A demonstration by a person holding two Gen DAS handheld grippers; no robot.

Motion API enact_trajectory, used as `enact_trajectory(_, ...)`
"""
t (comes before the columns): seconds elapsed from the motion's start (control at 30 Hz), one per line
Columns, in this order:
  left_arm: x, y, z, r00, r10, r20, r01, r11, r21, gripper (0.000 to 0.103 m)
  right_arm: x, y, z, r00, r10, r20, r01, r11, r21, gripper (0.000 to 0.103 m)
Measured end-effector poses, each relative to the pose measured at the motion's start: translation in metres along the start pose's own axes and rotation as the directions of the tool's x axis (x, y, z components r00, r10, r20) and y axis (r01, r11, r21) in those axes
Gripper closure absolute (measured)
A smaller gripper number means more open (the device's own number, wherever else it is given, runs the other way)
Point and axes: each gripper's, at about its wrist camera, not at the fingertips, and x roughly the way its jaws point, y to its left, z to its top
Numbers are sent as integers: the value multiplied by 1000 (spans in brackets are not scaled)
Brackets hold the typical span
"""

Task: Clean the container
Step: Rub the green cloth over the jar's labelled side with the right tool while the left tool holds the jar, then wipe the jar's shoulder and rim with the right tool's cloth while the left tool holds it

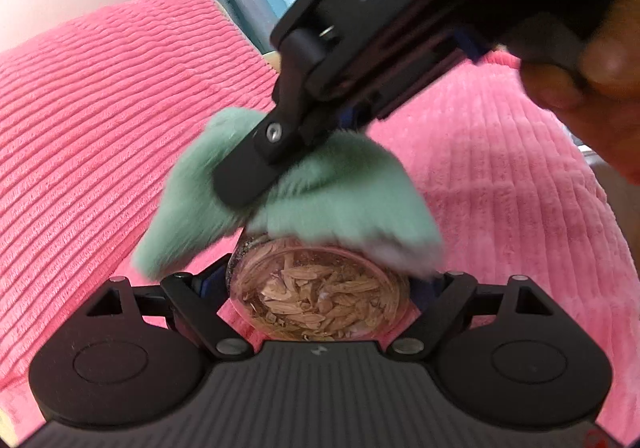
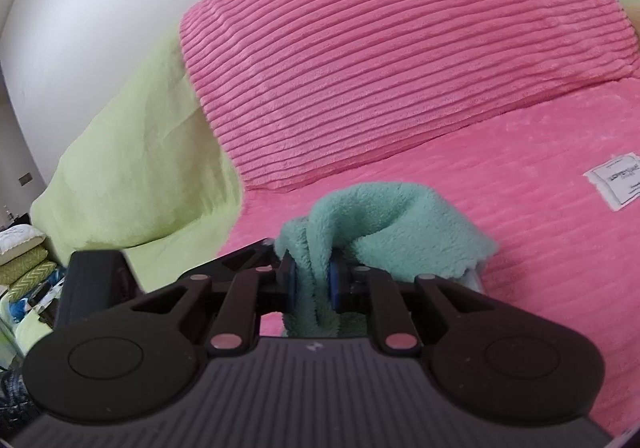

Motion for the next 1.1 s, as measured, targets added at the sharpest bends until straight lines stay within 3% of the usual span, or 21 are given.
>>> enact_trajectory(0.17, 1, -4, -1, 1000, 6, -1, -5, 1000, 10, 17, -5, -21, 7, 994, -99, 53, 96, 993, 64, 92)
enact_trajectory(0.33, 1, -2, 0, 999, -28, -21, 27, 999, -26, 12, -3, -24, 6, 994, -97, 57, 93, 994, 66, 92)
enact_trajectory(0.43, 0, 6, 0, 997, -70, -14, 68, 992, -110, 12, -3, -23, 5, 994, -94, 55, 91, 994, 62, 92)
enact_trajectory(0.6, 2, 27, -7, 986, -166, 4, 159, 938, -308, 12, -11, -27, 6, 995, -87, 42, 84, 993, 81, 92)
enact_trajectory(0.73, 5, 36, -9, 978, -204, 29, 199, 901, -386, 12, -15, -32, 5, 997, -76, 31, 72, 991, 115, 92)
enact_trajectory(0.93, 4, 38, -10, 974, -216, 61, 222, 884, -410, 16, -18, -33, 5, 997, -80, 22, 77, 990, 116, 92)
enact_trajectory(1.1, 3, 28, -9, 978, -200, 60, 208, 905, -370, 17, -19, -32, 5, 996, -84, 26, 81, 989, 123, 92)
